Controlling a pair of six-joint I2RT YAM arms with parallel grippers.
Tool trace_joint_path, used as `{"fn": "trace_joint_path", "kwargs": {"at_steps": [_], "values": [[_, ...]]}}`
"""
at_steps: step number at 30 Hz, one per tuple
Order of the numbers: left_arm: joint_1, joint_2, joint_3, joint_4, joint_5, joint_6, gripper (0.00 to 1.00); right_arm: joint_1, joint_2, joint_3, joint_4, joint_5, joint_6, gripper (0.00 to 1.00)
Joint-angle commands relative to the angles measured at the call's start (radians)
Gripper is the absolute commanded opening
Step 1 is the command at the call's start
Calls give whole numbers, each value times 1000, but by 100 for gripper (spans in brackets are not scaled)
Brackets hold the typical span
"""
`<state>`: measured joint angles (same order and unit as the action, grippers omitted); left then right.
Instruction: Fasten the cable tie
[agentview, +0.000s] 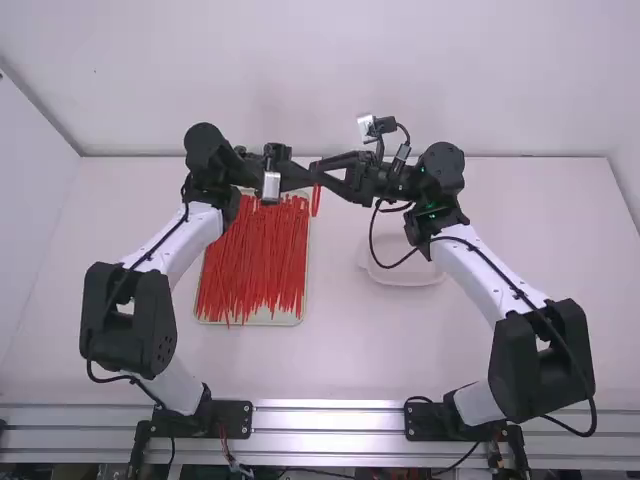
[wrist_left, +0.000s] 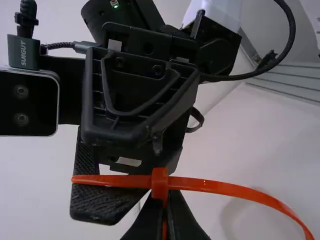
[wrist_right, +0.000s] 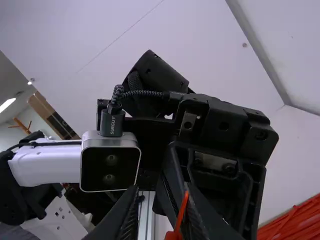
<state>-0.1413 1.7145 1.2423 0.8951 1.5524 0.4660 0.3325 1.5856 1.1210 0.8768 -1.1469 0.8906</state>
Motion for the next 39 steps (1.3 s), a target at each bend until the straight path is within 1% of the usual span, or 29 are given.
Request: {"fn": "trace_joint_path", "kwargs": {"at_steps": [1, 10, 13, 15, 17, 18, 29, 39], "values": [[-10, -1, -2, 4, 13, -6, 2, -4, -2, 11, 6, -13, 4, 24], [-23, -1, -2, 4, 10, -5, 2, 8, -2, 11, 6, -13, 3, 24], [-22, -1, -2, 4, 11, -5, 2, 10, -2, 11, 6, -13, 3, 22], [-23, -1, -2, 3, 11, -6, 2, 8, -2, 11, 6, -13, 3, 14], [-23, -1, -2, 3, 11, -5, 2, 8, -2, 11, 6, -13, 4, 2], [-23, -1, -2, 3, 11, -6, 2, 8, -2, 11, 6, -13, 3, 0], [-18, -1, -2, -9, 13, -7, 2, 7, -2, 11, -22, -10, 3, 0], [-14, -1, -2, -60, 14, -6, 2, 6, -2, 11, -16, -12, 3, 0]]}}
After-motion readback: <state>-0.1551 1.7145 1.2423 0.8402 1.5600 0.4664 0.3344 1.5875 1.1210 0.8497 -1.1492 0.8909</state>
